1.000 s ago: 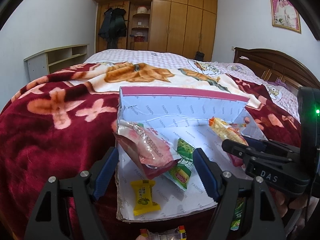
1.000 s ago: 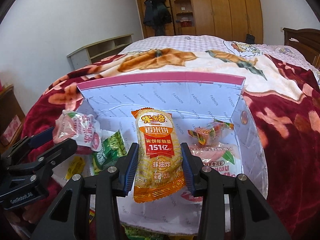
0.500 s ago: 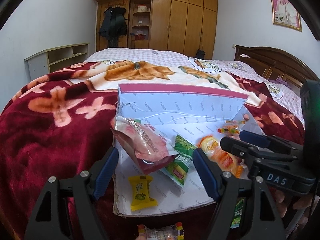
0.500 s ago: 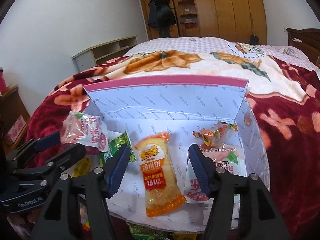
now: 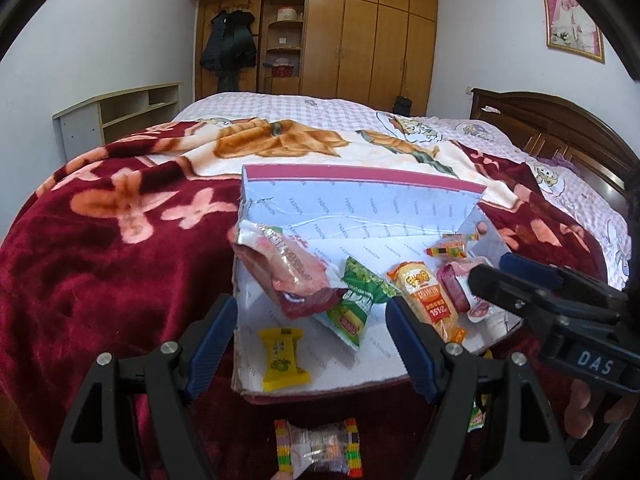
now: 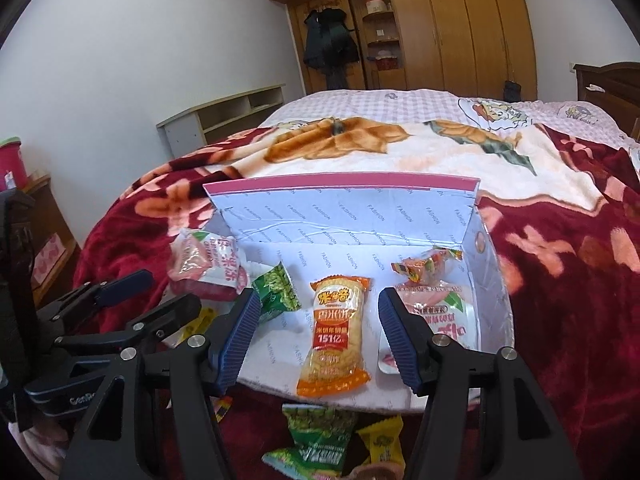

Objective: Organize snacks
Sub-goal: 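Move the left tool to the pile and grasp the rainbow-striped candy pack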

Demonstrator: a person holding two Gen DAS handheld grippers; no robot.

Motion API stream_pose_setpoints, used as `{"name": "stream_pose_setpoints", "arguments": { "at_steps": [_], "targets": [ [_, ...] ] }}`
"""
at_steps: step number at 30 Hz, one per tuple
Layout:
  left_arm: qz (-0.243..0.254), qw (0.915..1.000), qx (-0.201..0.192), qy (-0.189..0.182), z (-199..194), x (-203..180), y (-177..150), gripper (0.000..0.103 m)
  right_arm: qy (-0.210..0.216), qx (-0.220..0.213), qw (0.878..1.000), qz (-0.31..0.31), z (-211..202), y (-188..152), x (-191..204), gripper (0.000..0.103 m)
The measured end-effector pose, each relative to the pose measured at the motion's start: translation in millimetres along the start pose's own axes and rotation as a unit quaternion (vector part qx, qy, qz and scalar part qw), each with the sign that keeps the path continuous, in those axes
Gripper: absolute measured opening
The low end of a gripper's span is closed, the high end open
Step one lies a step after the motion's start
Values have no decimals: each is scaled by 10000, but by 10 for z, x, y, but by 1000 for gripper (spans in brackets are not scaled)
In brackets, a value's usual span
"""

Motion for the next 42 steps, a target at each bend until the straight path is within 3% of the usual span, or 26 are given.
{"name": "stream_pose_setpoints", "arguments": {
  "at_steps": [19,42],
  "targets": [
    [-312,9989,343,-67,-277,190,-429,80,-193,-95,9997,149,-634,-543,-87,63],
    [68,9957,834,388,91,165,-1016,80,-552,209,9981,149,-790,-1214,-247,63]
  ]
}}
Point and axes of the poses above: each gripper's, at about its wrist camera, not at the fingertips, and z roughly the way its jaws point, x to its left, y to its top, the point moved 10 cm from there along z, roughly the way its jaws point, and after that the axes turned 11 degrees about -z, right-handed, at the moved point
